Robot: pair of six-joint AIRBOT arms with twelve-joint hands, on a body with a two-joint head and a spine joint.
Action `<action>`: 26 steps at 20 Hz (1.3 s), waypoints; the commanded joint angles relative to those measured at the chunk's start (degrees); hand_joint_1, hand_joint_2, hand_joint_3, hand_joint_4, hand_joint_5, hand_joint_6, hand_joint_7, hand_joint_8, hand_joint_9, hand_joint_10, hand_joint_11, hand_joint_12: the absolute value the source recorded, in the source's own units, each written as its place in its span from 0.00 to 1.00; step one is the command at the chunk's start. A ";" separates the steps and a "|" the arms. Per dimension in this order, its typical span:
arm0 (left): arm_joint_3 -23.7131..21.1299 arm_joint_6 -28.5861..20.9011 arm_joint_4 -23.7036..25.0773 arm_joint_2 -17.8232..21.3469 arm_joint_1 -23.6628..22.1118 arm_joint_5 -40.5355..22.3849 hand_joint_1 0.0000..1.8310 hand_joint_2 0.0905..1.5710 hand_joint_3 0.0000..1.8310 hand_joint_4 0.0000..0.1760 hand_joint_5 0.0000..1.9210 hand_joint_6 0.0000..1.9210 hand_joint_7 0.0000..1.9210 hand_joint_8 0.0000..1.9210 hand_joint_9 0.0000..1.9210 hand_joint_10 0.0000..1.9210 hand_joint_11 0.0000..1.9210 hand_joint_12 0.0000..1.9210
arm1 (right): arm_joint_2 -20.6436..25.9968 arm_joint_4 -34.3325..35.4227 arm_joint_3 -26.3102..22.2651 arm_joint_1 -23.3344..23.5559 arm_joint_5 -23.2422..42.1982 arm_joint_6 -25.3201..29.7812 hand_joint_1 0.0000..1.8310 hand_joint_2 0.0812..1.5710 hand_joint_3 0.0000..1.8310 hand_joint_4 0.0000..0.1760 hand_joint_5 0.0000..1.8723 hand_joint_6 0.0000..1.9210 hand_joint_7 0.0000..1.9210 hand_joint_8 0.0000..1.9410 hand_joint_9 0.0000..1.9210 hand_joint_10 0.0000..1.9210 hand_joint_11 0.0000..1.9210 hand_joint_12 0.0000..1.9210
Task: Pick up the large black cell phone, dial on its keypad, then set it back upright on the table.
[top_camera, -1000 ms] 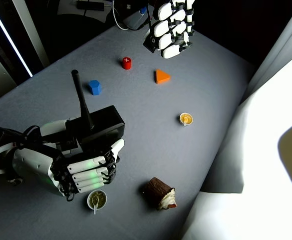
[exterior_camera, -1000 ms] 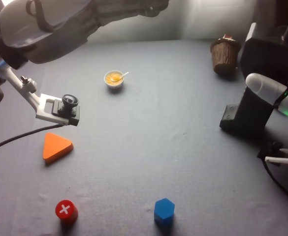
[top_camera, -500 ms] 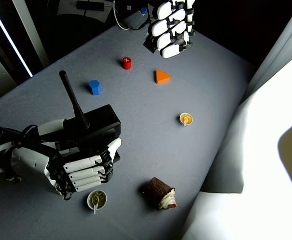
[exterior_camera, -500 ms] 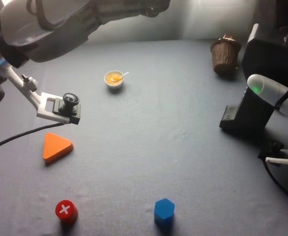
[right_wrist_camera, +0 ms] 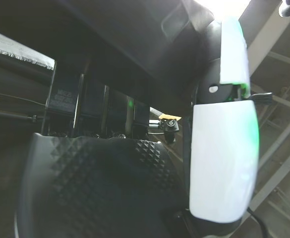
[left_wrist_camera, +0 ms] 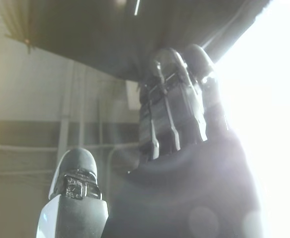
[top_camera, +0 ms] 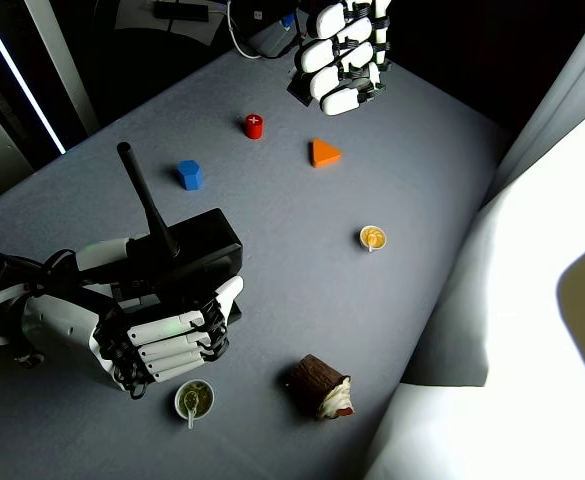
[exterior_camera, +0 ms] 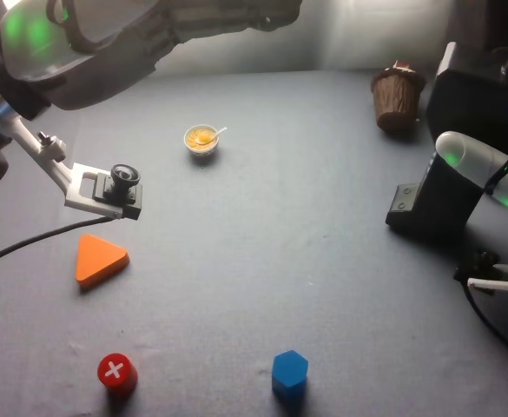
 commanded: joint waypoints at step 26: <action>0.40 -0.57 -3.91 0.24 -1.32 -5.77 0.00 0.75 0.00 0.05 0.17 0.00 0.25 0.00 0.23 0.00 0.00 0.49 | 1.23 -1.03 1.13 -0.80 7.31 1.18 0.30 0.62 0.00 0.03 0.10 0.00 0.09 0.00 0.06 0.00 0.00 0.25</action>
